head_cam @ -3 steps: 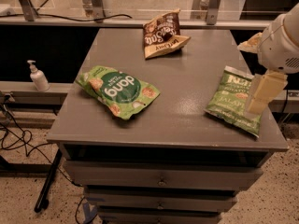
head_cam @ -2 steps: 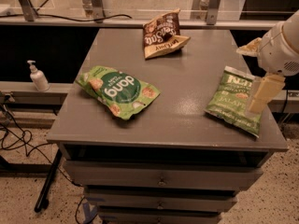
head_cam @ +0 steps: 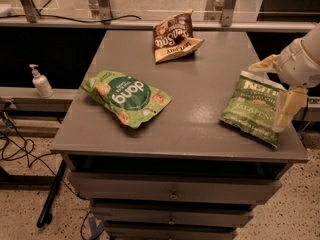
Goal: Pick green jalapeno chip bag
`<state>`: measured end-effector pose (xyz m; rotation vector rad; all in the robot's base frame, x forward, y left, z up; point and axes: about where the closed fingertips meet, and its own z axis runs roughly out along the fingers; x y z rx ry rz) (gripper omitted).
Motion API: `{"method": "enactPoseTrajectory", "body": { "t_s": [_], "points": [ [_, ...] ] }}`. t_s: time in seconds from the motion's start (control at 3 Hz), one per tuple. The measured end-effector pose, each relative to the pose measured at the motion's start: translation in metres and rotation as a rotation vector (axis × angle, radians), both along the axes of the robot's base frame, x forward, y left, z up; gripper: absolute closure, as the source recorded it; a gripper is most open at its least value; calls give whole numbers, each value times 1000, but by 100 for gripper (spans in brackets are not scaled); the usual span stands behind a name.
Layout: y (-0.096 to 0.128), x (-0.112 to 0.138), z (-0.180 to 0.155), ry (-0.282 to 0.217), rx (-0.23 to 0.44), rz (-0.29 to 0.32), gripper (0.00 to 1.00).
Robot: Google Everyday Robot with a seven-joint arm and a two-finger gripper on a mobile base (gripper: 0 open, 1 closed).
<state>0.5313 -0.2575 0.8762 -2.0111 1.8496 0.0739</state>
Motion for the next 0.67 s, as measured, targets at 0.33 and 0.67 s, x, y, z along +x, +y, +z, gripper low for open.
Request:
{"method": "enactPoseTrajectory", "body": {
  "t_s": [0.33,0.67],
  "points": [
    [-15,-6,-18,29,-29,133,0],
    [-23,-13,-31,8,-81,217,0]
  ]
}}
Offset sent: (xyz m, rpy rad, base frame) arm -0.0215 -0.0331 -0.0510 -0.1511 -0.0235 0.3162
